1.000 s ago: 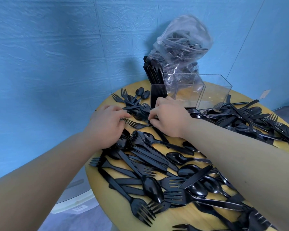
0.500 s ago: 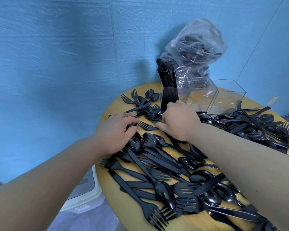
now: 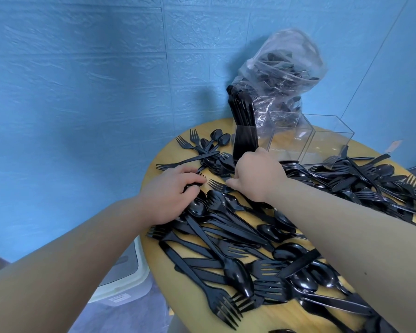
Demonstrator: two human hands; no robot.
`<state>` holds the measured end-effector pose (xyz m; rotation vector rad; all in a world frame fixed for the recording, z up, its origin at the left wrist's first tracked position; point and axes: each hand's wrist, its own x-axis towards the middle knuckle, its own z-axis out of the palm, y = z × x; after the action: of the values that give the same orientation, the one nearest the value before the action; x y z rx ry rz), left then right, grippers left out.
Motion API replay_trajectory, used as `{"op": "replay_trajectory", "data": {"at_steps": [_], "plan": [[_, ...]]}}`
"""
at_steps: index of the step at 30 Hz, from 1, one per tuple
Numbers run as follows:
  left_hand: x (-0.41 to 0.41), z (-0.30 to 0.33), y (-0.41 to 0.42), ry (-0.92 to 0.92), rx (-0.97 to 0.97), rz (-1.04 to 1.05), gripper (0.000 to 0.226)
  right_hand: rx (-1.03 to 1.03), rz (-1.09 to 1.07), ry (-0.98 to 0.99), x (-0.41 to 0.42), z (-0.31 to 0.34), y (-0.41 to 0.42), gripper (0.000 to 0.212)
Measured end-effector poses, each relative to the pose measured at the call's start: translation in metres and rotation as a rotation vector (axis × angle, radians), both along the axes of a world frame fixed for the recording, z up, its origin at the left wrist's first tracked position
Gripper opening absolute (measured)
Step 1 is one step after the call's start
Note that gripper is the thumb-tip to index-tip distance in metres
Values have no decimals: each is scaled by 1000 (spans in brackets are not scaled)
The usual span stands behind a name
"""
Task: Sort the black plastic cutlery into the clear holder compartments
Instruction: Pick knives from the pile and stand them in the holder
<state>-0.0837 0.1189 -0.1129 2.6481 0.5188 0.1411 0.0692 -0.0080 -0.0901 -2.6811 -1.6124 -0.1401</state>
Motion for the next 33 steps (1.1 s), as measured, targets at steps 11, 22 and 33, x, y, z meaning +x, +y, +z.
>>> {"op": "replay_trajectory", "data": {"at_steps": [11,22,33], "plan": [[-5,2,-1,-71,-133,60,51,327,-62,406,17,20,-11,20],[-26,8,-9,-82,-81,68,41,570,90,511,8,38,-20,11],[-55,-10,-37,-142,42,109,65,-136,119,222,-25,23,-35,55]]}}
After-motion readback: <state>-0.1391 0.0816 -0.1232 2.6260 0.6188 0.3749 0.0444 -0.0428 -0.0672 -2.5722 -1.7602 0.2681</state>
